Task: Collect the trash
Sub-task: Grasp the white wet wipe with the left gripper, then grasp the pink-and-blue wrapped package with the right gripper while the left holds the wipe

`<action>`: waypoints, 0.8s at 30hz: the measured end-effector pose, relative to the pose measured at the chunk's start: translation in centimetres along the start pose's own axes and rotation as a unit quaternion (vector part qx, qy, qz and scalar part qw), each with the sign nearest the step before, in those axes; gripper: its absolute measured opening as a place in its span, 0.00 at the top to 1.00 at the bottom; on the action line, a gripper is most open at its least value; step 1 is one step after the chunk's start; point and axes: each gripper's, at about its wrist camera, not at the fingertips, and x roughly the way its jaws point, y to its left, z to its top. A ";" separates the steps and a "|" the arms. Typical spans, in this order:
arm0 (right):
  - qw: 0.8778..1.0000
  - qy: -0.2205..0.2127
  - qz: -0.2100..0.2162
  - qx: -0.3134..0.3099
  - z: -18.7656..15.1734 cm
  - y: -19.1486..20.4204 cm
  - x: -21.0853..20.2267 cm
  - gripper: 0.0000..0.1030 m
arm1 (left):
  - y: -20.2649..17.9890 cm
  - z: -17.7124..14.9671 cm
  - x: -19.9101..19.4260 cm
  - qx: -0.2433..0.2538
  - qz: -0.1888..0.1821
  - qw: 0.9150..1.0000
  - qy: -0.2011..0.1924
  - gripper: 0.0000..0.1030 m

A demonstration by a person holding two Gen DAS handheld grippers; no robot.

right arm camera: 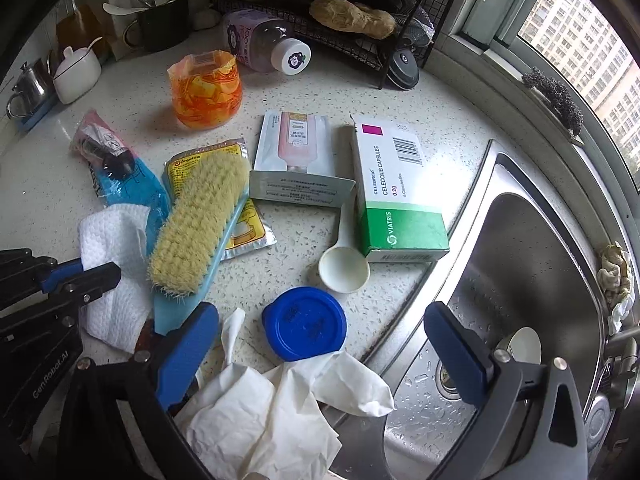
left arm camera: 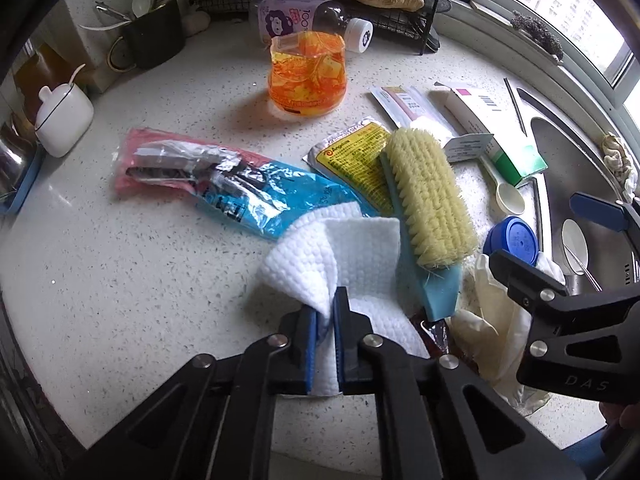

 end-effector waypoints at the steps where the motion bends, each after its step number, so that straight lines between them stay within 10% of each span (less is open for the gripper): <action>1: 1.000 -0.003 0.005 -0.003 0.3 0.0 -0.2 0.00 | 0.3 0.0 -0.3 -0.007 0.002 1.000 -0.002 0.95; 24: 0.979 -0.043 0.126 -0.151 5.8 10.4 -3.2 0.00 | 10.1 -3.6 -7.5 -0.177 0.033 0.983 -0.039 0.95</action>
